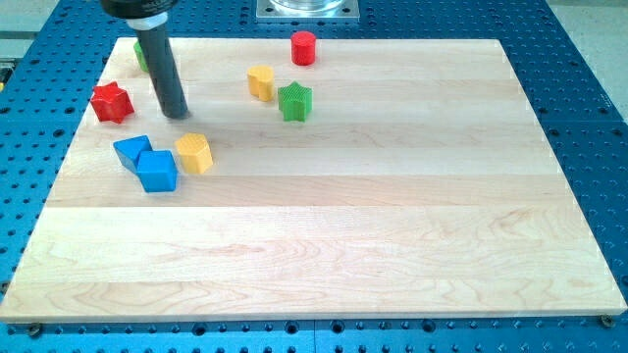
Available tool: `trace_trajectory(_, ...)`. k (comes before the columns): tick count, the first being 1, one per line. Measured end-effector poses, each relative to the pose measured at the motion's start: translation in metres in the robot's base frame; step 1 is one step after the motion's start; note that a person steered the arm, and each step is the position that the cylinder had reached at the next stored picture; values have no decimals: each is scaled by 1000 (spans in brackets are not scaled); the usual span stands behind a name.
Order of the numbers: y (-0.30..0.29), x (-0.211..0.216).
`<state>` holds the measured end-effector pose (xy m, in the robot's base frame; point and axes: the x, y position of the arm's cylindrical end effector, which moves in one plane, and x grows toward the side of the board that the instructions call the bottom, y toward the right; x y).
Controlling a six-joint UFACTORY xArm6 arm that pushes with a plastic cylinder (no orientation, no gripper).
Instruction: Put the yellow heart at the top right corner
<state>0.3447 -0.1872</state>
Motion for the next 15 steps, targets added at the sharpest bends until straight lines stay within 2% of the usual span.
trace_trajectory(1,21,-24)
trace_trajectory(2,74,-52)
trace_trajectory(3,154,-58)
trace_trajectory(4,165,-63)
trace_trajectory(5,120,-51)
trace_trajectory(6,125,-48)
trace_trajectory(7,165,-47)
trace_trajectory(8,169,-31)
trace_trajectory(9,254,-52)
trace_trajectory(10,256,-48)
trace_trajectory(11,259,-16)
trace_trajectory(12,313,-40)
trace_trajectory(13,333,-78)
trace_trajectory(14,382,-104)
trace_trajectory(15,348,-42)
